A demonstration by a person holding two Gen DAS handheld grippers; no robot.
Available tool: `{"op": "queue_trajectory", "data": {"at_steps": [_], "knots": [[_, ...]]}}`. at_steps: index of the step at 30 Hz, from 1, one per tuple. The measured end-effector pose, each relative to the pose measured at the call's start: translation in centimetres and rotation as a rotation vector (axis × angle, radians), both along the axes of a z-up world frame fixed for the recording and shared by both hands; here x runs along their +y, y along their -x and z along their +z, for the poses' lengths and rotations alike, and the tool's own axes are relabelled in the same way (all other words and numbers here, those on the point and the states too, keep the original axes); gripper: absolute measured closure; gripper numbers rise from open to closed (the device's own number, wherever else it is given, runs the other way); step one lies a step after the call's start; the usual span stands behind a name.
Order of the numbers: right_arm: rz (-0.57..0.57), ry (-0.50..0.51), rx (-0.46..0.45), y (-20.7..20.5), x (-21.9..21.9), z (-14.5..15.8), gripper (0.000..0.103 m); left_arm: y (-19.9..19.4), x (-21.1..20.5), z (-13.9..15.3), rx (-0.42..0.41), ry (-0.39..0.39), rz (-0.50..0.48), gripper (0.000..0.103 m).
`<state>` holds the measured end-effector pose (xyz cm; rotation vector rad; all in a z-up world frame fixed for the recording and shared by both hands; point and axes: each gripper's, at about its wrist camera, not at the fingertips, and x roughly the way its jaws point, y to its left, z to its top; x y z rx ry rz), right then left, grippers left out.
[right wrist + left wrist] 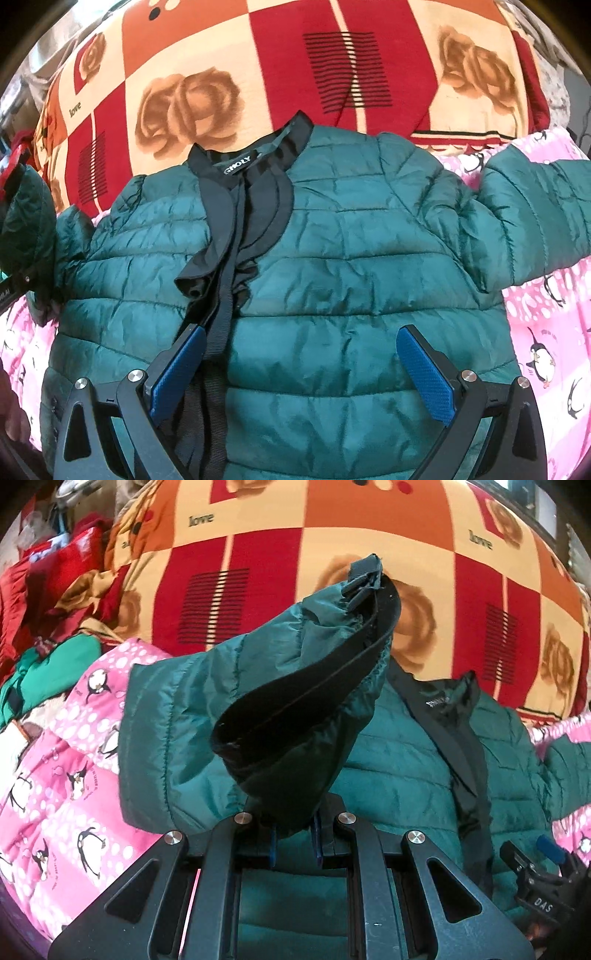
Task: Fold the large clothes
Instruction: 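Fold the held sleeve across the jacket front toward the right gripper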
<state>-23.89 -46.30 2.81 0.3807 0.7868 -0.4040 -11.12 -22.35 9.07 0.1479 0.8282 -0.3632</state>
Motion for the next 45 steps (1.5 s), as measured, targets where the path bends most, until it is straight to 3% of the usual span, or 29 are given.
{"op": "queue_trajectory", "data": {"at_steps": [12, 20, 30, 34, 35, 37, 39, 45], "knots": [[-0.046, -0.003, -0.004, 2.0, -2.3, -0.2, 0.0, 3.4, -4.9, -0.5, 0.011, -0.026, -0.148, 0.09], [-0.066, 0.011, 0.01, 3.2, -3.4, -0.4, 0.0, 5.0, -9.1, -2.5, 0.038, -0.073, -0.243, 0.09], [-0.092, -0.021, 0.034, 4.1, -4.9, -1.7, 0.0, 5.4, -11.4, -5.4, 0.088, -0.133, -0.296, 0.09], [-0.088, -0.025, 0.048, 3.9, -4.8, -1.9, 0.0, 5.3, -11.2, -5.6, 0.109, -0.122, -0.301, 0.089], [-0.088, -0.027, 0.05, 3.9, -4.8, -1.9, 0.0, 5.1, -11.0, -5.6, 0.122, -0.107, -0.296, 0.084], [-0.086, -0.039, 0.051, 4.0, -4.8, -1.7, 0.0, 4.9, -10.8, -5.5, 0.161, -0.073, -0.31, 0.059], [-0.087, -0.052, 0.048, 4.1, -4.7, -1.5, 0.0, 5.0, -10.5, -5.0, 0.194, -0.031, -0.328, 0.042], [-0.09, -0.095, 0.015, 4.9, -4.4, -0.3, 0.0, 5.9, -7.8, -2.5, 0.176, -0.039, -0.315, 0.041]]}}
